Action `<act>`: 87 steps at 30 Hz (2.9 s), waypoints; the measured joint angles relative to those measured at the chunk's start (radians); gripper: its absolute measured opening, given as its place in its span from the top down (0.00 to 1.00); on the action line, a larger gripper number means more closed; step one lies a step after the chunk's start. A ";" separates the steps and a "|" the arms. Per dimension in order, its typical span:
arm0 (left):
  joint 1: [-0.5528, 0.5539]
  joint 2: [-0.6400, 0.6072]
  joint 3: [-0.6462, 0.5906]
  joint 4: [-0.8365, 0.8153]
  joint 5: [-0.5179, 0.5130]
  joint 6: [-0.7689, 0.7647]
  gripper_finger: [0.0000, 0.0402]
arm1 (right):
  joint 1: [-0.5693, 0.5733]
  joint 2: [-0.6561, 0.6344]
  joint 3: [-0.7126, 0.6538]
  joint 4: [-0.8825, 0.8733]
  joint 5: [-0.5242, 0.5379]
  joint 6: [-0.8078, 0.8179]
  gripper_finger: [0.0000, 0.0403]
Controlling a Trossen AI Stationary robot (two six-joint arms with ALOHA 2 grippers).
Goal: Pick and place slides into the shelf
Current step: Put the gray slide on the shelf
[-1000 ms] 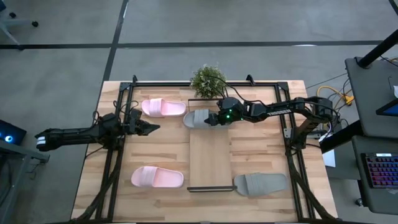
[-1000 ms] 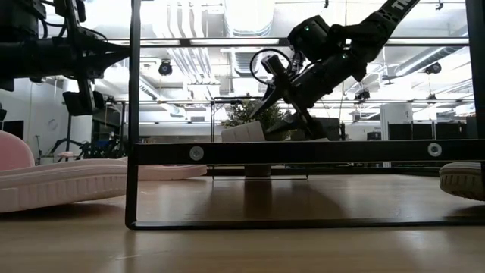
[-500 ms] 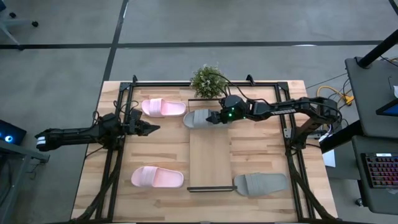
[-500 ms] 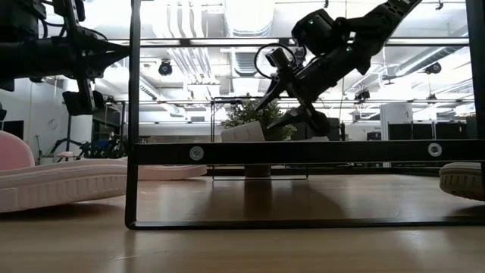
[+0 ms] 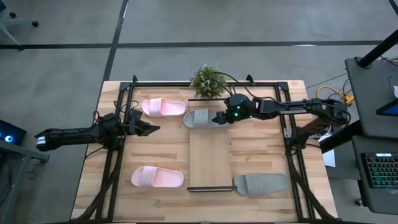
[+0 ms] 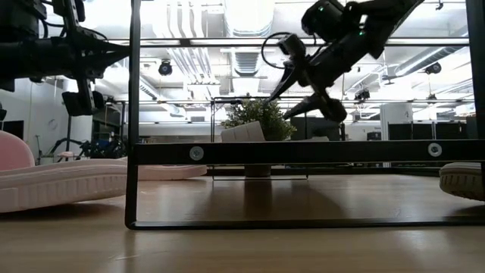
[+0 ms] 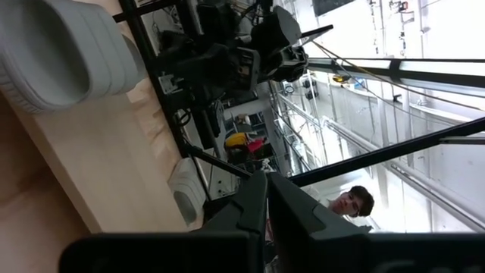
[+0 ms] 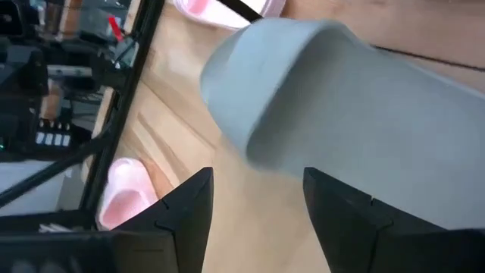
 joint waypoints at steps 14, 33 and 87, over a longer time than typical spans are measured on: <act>0.000 0.060 -0.001 0.000 0.000 0.017 1.00 | 0.066 -0.172 -0.036 -0.160 0.029 0.008 0.51; 0.000 0.071 -0.002 0.084 0.032 0.015 1.00 | 0.306 -0.417 -0.245 -0.153 0.146 0.238 0.51; 0.000 0.146 0.004 0.212 0.019 -0.035 1.00 | 1.145 -0.685 -0.435 -0.385 0.683 0.932 0.51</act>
